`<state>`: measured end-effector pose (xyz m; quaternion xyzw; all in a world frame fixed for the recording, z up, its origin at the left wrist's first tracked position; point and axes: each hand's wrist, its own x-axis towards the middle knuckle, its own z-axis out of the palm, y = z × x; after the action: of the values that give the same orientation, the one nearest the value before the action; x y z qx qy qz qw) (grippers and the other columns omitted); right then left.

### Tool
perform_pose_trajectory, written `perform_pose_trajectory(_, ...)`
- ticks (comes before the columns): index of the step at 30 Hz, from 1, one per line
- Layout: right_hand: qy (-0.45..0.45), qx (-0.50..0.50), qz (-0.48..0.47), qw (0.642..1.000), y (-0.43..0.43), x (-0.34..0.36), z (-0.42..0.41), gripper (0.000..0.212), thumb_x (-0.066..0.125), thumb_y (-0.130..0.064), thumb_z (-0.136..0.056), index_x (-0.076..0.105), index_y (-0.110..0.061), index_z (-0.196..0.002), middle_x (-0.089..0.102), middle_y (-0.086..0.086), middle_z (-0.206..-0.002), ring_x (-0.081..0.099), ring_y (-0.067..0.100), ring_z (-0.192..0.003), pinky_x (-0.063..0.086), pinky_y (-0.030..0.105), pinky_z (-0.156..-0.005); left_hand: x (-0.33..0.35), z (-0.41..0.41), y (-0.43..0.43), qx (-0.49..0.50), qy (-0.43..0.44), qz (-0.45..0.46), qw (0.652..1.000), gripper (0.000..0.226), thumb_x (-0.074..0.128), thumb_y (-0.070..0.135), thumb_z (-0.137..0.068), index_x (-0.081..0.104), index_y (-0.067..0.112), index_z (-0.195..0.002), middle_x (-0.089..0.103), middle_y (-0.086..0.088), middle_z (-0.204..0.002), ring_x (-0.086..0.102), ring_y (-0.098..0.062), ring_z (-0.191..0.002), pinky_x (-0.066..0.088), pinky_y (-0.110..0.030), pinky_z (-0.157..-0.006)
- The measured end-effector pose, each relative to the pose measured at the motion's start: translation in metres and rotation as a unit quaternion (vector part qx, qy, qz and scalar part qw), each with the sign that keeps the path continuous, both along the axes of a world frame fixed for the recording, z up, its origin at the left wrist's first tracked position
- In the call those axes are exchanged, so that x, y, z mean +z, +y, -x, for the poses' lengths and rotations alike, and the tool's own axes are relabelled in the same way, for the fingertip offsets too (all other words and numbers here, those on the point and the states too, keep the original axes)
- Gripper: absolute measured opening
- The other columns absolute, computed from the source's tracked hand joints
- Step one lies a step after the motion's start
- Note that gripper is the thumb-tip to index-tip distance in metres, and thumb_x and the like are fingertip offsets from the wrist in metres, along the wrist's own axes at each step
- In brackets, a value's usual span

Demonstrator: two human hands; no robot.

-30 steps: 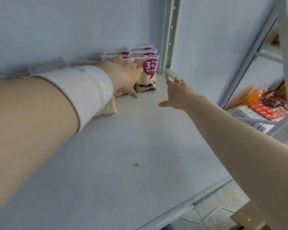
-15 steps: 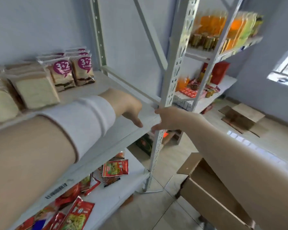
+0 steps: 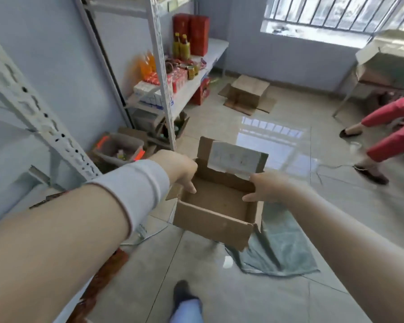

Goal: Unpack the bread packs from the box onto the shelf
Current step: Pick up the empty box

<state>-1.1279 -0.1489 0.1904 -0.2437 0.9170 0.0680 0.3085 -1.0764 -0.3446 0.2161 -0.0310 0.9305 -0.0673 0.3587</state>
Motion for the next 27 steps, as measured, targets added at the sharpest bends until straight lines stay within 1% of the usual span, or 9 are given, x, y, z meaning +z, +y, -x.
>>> perform_pose_trajectory(4,-0.049,-0.070,-0.019,0.996,0.029,-0.054,0.044,0.062,0.054,-0.050,-0.087,0.046,-0.007,-0.131,0.058,0.009,-0.125,0.056,0.027,-0.113,0.048,0.037,-0.093,-0.058,0.056,0.009,-0.044,-0.022,0.013,0.999,0.066,0.056,0.053,-0.083,0.041,0.015,-0.135,0.056,-0.007,-0.128,0.056,-0.029,-0.113,0.051,-0.042,-0.091)
perform_pose_trajectory(6,-0.068,-0.098,-0.021,0.993,0.036,-0.090,0.068,0.059,0.054,-0.048,-0.088,0.044,-0.009,-0.132,0.056,0.009,-0.127,0.055,0.027,-0.113,0.048,0.035,-0.090,-0.096,0.089,0.005,-0.051,-0.029,0.008,0.998,0.063,0.054,0.052,-0.085,0.040,0.016,-0.136,0.056,-0.006,-0.129,0.057,-0.028,-0.113,0.051,-0.039,-0.089)
perform_pose_trajectory(10,-0.118,-0.164,-0.045,0.978,0.048,-0.175,0.106,0.060,0.052,-0.047,-0.089,0.040,-0.011,-0.134,0.054,0.010,-0.131,0.054,0.028,-0.115,0.046,0.038,-0.091,-0.186,0.139,-0.012,-0.048,-0.038,-0.041,0.997,0.057,0.049,0.047,-0.091,0.037,0.016,-0.136,0.055,-0.006,-0.130,0.055,-0.027,-0.115,0.048,-0.037,-0.088)
perform_pose_trajectory(14,-0.209,-0.233,-0.068,0.947,0.061,-0.255,0.133,0.052,0.048,-0.047,-0.090,0.045,-0.010,-0.126,0.054,0.010,-0.131,0.054,0.027,-0.115,0.044,0.034,-0.091,-0.276,0.166,-0.044,0.036,-0.108,-0.088,0.990,0.060,0.048,0.049,-0.090,0.034,0.018,-0.139,0.050,-0.007,-0.134,0.051,-0.027,-0.119,0.046,-0.040,-0.095)
perform_pose_trajectory(16,-0.229,-0.287,-0.050,0.929,0.066,-0.293,0.145,0.057,0.048,-0.047,-0.091,0.040,-0.009,-0.132,0.052,0.010,-0.134,0.053,0.027,-0.117,0.045,0.034,-0.095,-0.319,0.175,-0.061,0.118,-0.108,-0.115,0.980,0.065,0.050,0.046,-0.090,0.027,0.017,-0.143,0.043,-0.009,-0.142,0.045,-0.028,-0.127,0.041,-0.041,-0.103)
perform_pose_trajectory(19,-0.208,-0.377,-0.003,0.903,0.068,-0.351,0.161,0.065,0.045,-0.048,-0.092,0.030,-0.008,-0.141,0.043,0.011,-0.144,0.044,0.029,-0.129,0.038,0.037,-0.103,-0.384,0.187,-0.083,0.281,-0.033,-0.173,0.944,0.072,0.048,0.041,-0.092,0.013,0.011,-0.148,0.026,-0.012,-0.153,0.030,-0.029,-0.139,0.029,-0.041,-0.113)
perform_pose_trajectory(22,-0.165,-0.471,0.086,0.862,0.061,-0.401,0.177,0.065,0.040,-0.043,-0.095,0.023,-0.005,-0.146,0.031,0.011,-0.151,0.032,0.027,-0.139,0.027,0.036,-0.110,-0.437,0.199,-0.099,0.410,0.052,-0.182,0.892,0.071,0.039,0.040,-0.096,0.005,0.009,-0.149,0.017,-0.015,-0.156,0.022,-0.031,-0.142,0.021,-0.044,-0.116)
perform_pose_trajectory(24,-0.124,-0.514,0.133,0.839,0.056,-0.427,0.186,0.060,0.034,-0.039,-0.098,0.022,-0.005,-0.146,0.030,0.012,-0.152,0.030,0.028,-0.139,0.025,0.035,-0.111,-0.462,0.203,-0.105,0.453,0.088,-0.203,0.864,0.063,0.033,0.037,-0.098,0.007,0.009,-0.149,0.017,-0.013,-0.156,0.020,-0.029,-0.143,0.017,-0.039,-0.117)
perform_pose_trajectory(27,-0.061,-0.565,0.186,0.802,0.048,-0.449,0.188,0.049,0.026,-0.031,-0.101,0.031,-0.002,-0.141,0.040,0.016,-0.145,0.035,0.032,-0.134,0.027,0.035,-0.107,-0.482,0.199,-0.110,0.489,0.120,-0.258,0.825,0.054,0.027,0.036,-0.100,0.018,0.012,-0.148,0.025,-0.007,-0.154,0.023,-0.022,-0.143,0.016,-0.028,-0.113)
